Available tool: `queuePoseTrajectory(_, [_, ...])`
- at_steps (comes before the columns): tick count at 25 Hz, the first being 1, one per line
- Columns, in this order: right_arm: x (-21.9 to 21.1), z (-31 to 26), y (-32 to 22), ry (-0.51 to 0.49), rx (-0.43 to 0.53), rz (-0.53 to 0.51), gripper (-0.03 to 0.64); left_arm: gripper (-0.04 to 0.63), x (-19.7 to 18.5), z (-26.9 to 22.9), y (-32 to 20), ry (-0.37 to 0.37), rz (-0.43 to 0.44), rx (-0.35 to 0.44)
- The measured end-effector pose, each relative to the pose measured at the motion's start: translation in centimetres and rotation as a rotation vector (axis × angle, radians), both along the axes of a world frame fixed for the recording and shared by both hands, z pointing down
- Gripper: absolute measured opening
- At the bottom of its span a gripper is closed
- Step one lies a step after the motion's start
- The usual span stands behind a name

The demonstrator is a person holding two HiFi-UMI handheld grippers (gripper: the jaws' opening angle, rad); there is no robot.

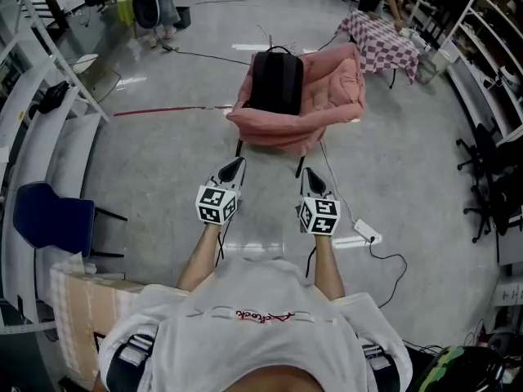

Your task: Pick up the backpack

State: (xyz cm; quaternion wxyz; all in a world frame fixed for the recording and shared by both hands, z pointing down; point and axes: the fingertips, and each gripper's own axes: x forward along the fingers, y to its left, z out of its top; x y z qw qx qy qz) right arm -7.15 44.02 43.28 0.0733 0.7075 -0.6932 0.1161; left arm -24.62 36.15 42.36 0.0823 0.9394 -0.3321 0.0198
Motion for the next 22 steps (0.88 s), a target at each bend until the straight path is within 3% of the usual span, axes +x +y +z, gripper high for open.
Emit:
queuePoseTrajectory(9, [-1.7, 0.6, -0.5, 0.008, -0.014, 0.009, 0.018, 0.017, -0.8, 0.0, -1.3, -0.001, 0.038, 0.008])
queuePoseTrajectory(22, [-0.6, 2.1, -4.0, -0.005, -0.012, -0.002, 0.018, 0.017, 0.5, 1.7, -4.6, -0.019, 0.038, -0.005])
